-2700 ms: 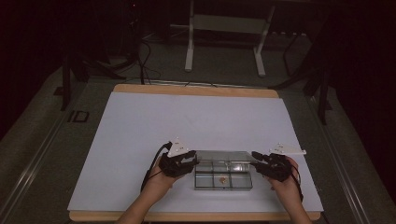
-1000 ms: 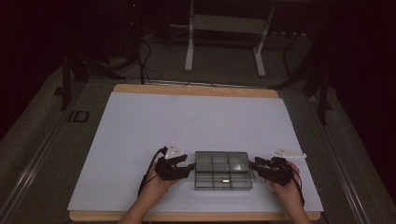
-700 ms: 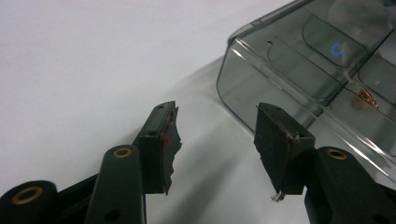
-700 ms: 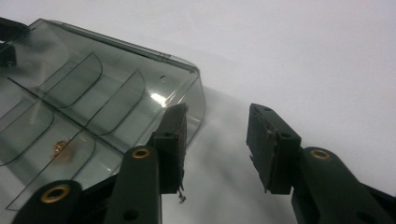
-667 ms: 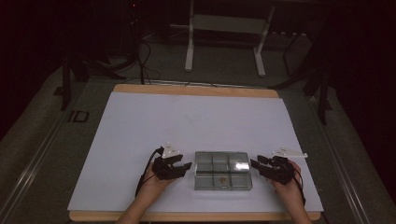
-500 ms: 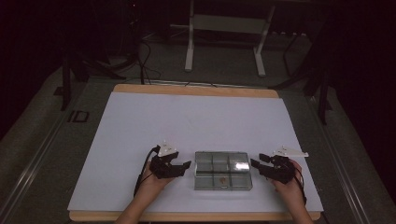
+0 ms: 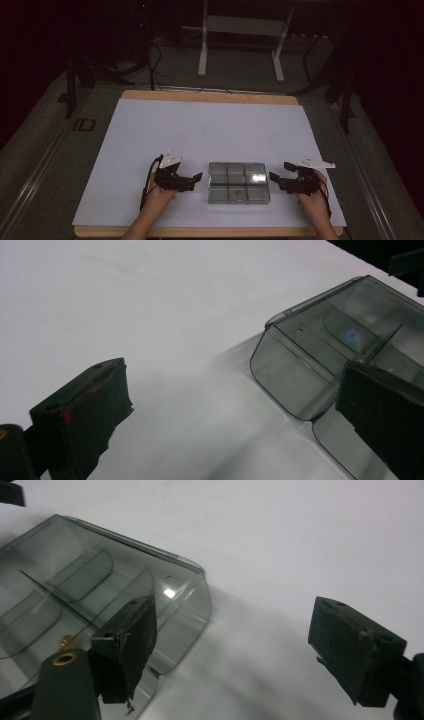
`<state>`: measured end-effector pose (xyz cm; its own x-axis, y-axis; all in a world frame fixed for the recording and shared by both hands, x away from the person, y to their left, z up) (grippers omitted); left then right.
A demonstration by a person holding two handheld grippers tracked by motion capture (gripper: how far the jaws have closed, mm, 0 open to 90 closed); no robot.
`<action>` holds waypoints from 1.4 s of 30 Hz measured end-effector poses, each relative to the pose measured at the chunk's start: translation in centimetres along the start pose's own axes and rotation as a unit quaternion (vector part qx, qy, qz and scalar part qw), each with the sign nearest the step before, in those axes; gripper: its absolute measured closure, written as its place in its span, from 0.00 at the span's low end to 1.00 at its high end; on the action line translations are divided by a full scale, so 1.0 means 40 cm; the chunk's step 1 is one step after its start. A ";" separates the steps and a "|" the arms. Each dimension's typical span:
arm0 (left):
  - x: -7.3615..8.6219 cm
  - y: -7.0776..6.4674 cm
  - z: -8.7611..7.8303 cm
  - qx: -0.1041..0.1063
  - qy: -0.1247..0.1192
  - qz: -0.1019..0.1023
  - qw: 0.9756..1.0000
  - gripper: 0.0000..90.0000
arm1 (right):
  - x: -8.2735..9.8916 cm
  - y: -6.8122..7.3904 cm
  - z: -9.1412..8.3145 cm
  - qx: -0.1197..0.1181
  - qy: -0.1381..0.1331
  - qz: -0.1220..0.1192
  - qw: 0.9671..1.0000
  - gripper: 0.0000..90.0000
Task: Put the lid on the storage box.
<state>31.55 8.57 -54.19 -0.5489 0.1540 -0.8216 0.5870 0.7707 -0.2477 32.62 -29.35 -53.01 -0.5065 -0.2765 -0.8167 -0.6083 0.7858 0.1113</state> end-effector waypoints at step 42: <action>0.063 0.029 -0.050 -0.033 -0.038 -0.009 0.999 0.02 | 0.094 -0.107 -0.057 0.136 -0.029 0.009 0.990 0.16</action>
<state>29.65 11.07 -55.54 -0.5107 0.0931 -0.8547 0.5348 0.8128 -0.2310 31.90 -35.01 -55.27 -0.4756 -0.2357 -0.8475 -0.4092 0.9121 -0.0240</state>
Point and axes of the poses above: each handheld gripper's, and its own axes: z roughly forward along the jaws, x roughly out of its underside, y roughly to its left, the point moved 4 cm from there along z, roughly forward along the jaws, and after that the axes turned 3 degrees about -z, right-handed, at the moved point
